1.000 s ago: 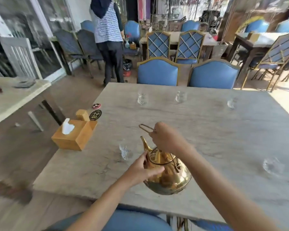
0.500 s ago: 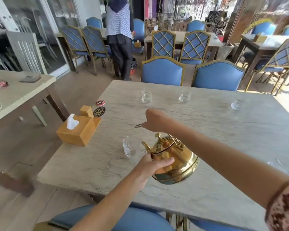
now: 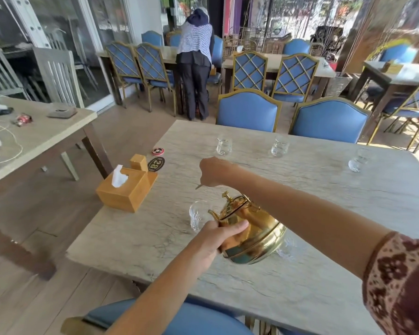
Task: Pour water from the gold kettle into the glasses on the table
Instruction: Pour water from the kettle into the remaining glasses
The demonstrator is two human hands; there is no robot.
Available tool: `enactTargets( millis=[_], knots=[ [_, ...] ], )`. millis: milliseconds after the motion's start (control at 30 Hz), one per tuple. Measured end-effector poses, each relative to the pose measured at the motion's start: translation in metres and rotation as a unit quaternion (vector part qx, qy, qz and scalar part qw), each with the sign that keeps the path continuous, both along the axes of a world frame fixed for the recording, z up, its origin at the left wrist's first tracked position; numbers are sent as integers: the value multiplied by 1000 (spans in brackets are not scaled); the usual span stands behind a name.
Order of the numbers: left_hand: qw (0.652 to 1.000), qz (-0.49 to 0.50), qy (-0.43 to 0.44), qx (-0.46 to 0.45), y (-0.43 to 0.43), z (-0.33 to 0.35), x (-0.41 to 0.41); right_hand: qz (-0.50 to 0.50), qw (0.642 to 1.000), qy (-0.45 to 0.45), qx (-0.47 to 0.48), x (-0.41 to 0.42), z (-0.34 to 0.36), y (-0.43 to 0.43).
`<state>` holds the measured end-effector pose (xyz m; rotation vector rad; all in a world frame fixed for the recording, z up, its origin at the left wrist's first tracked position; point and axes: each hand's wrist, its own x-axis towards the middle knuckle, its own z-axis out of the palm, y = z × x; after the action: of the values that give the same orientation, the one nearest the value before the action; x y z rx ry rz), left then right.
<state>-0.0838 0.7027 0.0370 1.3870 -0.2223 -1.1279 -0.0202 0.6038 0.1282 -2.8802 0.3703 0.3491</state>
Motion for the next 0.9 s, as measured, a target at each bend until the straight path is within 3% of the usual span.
enactTargets(
  millis=[900],
  knots=[
    [999,36,8,-1,4,-7,5,7,998,35,-57,21,-9,9]
  ],
)
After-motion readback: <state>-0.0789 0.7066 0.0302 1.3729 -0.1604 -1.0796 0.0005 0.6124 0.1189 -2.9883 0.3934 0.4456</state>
